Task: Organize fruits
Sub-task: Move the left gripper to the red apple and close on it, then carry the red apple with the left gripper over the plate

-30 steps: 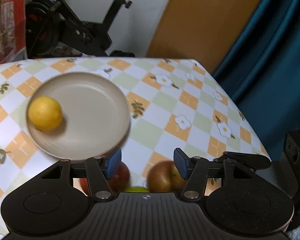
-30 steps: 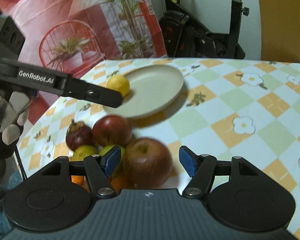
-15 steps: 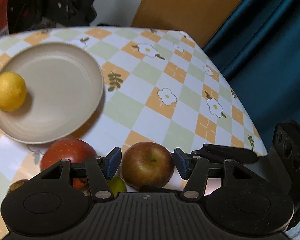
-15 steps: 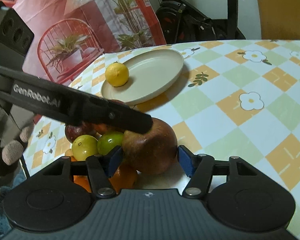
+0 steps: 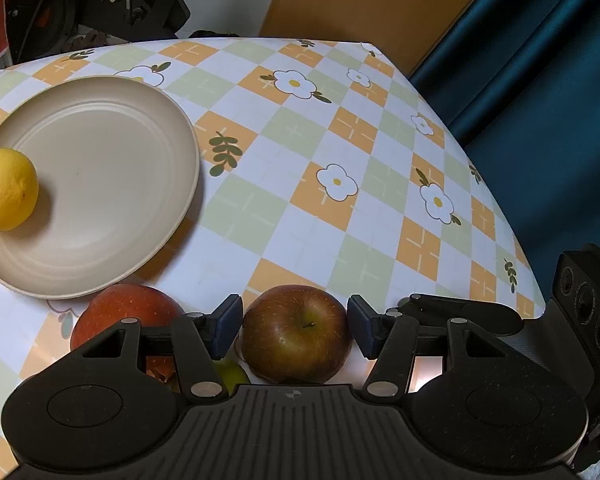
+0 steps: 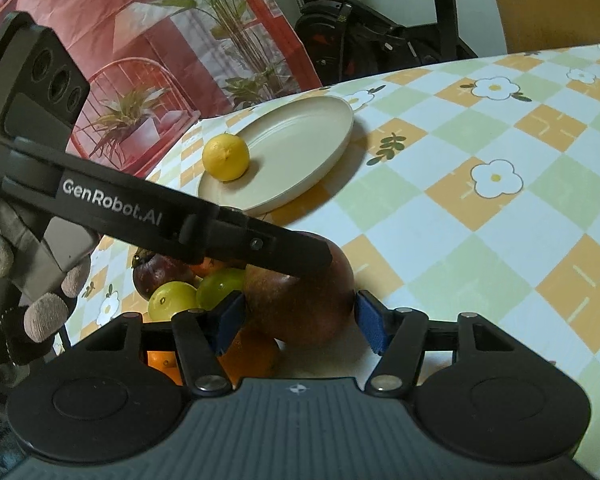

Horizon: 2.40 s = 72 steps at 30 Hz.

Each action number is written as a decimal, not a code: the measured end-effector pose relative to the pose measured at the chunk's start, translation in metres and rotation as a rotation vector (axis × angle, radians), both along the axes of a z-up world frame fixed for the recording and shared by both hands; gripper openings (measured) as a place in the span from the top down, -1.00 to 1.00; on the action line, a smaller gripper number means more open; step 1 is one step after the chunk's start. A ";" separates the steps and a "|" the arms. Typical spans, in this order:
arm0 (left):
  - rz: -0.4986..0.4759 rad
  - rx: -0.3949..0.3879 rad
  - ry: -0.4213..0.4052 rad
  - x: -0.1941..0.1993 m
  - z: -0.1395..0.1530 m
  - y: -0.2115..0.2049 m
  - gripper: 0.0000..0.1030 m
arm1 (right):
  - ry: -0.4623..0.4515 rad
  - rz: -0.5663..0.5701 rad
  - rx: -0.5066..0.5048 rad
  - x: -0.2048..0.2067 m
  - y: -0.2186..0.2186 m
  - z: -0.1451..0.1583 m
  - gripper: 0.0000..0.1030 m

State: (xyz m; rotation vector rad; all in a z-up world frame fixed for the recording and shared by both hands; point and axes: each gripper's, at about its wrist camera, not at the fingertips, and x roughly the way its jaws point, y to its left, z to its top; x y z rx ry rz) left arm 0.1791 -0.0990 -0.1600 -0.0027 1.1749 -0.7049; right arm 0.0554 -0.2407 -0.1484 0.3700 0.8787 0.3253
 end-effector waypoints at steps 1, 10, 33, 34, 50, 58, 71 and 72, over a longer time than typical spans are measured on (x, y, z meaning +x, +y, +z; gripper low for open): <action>-0.001 0.001 -0.002 0.000 0.000 0.000 -0.16 | 0.004 -0.002 0.002 0.001 0.000 0.000 -0.23; 0.038 -0.027 -0.036 -0.002 0.006 0.008 -0.16 | 0.012 0.015 -0.018 0.006 0.004 0.005 -0.22; 0.276 -0.092 -0.171 0.092 0.052 0.091 -0.16 | -0.135 0.204 -0.166 0.138 0.067 0.045 -0.21; 0.286 -0.090 -0.168 0.096 0.050 0.092 -0.16 | -0.133 0.208 -0.174 0.145 0.070 0.044 -0.21; 0.393 -0.079 -0.151 0.135 0.022 0.112 -0.16 | -0.111 0.239 -0.279 0.205 0.095 0.012 -0.21; 0.397 -0.031 -0.139 0.137 0.011 0.113 -0.16 | -0.108 0.194 -0.232 0.221 0.093 0.007 -0.21; 0.474 -0.051 -0.131 0.140 0.009 0.133 -0.20 | -0.128 0.211 -0.267 0.229 0.115 0.009 -0.15; 0.479 -0.052 -0.133 0.141 0.009 0.133 -0.20 | -0.127 0.212 -0.273 0.228 0.115 0.009 -0.15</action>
